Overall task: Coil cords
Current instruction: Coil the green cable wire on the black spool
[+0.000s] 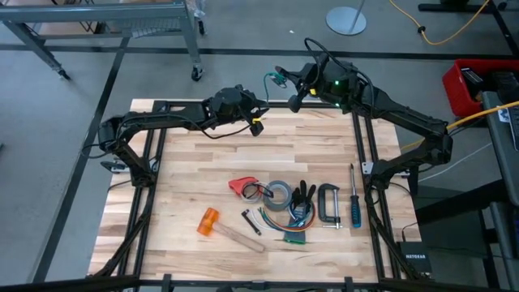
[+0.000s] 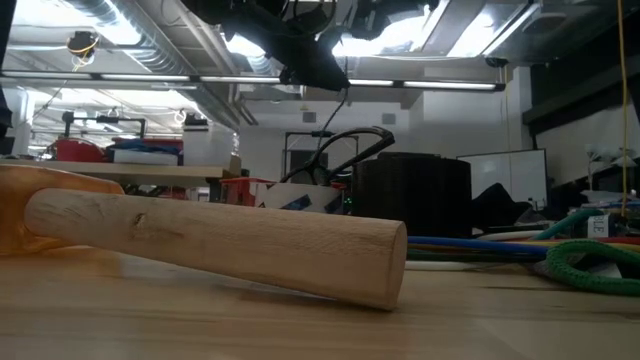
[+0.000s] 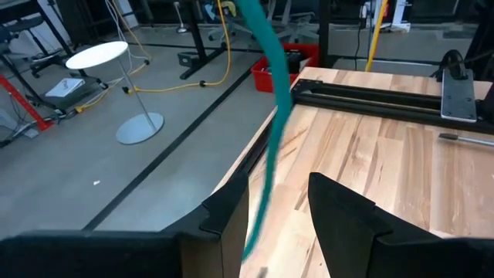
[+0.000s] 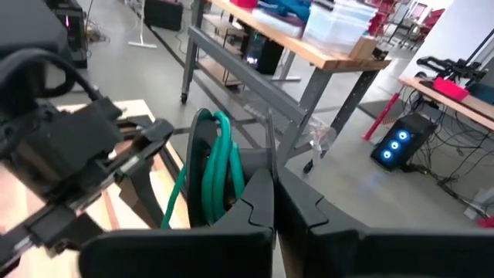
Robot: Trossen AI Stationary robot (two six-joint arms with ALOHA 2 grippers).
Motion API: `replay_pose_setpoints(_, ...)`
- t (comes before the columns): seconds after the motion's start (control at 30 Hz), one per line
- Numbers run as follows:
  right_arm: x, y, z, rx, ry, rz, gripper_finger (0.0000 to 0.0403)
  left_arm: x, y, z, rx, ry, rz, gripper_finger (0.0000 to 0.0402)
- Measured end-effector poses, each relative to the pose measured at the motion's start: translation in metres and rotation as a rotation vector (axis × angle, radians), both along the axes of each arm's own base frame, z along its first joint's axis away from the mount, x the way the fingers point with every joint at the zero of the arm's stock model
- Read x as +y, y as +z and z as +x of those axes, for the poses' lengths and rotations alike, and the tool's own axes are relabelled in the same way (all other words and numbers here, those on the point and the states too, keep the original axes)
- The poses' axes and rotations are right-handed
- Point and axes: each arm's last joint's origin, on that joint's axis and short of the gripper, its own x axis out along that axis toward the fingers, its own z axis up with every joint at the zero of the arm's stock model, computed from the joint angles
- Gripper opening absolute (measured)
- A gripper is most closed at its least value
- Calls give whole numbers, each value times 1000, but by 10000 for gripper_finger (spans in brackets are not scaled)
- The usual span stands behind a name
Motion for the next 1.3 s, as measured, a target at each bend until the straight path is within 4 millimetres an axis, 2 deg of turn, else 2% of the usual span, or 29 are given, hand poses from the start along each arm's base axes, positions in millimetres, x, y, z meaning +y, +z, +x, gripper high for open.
replay_pose_setpoints(0.8, 0, 3, 1, -37, 7, -2, 1, 0, 0, 0, 0, 0, 0, 125)
replay_pose_setpoints(1.3, 0, 4, 1, -45, 8, -5, 1, 0, 0, 0, 0, 0, 0, 25)
